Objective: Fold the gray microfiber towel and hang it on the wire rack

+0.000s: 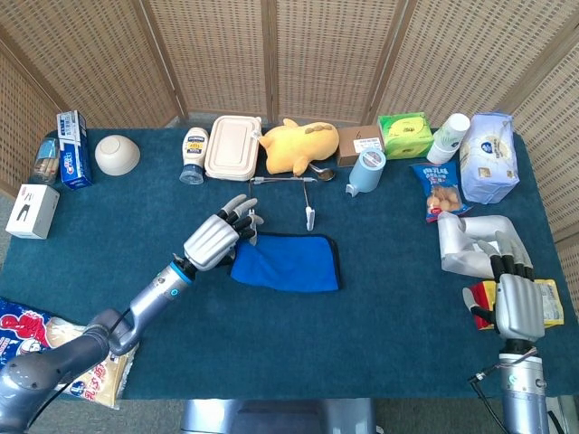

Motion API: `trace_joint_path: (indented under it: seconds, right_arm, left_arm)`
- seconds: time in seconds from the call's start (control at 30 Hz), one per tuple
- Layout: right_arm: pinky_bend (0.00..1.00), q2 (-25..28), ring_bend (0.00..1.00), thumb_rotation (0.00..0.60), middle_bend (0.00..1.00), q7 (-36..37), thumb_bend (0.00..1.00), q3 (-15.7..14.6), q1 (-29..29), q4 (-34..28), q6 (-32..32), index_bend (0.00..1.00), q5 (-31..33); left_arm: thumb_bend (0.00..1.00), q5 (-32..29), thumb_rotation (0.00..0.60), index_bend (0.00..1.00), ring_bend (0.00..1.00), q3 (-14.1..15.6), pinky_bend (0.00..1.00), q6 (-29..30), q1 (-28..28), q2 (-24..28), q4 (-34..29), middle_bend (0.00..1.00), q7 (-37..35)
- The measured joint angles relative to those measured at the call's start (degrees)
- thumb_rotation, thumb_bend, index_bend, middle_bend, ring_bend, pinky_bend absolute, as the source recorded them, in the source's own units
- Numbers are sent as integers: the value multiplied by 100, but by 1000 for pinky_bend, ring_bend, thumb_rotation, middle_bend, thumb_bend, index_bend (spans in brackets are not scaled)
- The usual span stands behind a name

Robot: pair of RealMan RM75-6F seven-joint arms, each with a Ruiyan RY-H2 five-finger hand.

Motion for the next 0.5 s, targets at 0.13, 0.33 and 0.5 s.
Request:
trace_joint_path:
  seconds: [0.13, 0.33, 0.5]
  right_arm:
    - [0, -8, 0, 600, 47, 92, 283, -13, -11, 62, -7, 150, -33]
    - [0, -34, 0, 600, 47, 337, 281, -44, -40, 227, -40, 149, -68]
    - [0, -77, 0, 600, 47, 541, 281, -74, -56, 378, -72, 149, -129]
  left_arm:
    - [629, -139, 600, 762, 89, -219, 0, -28, -44, 435, -919, 324, 285]
    - [627, -528, 600, 767, 89, -711, 0, -244, -154, 1260, -2588, 328, 1022]
    - [626, -1232, 600, 775, 89, -1258, 0, -690, -295, 1960, -3848, 332, 1928]
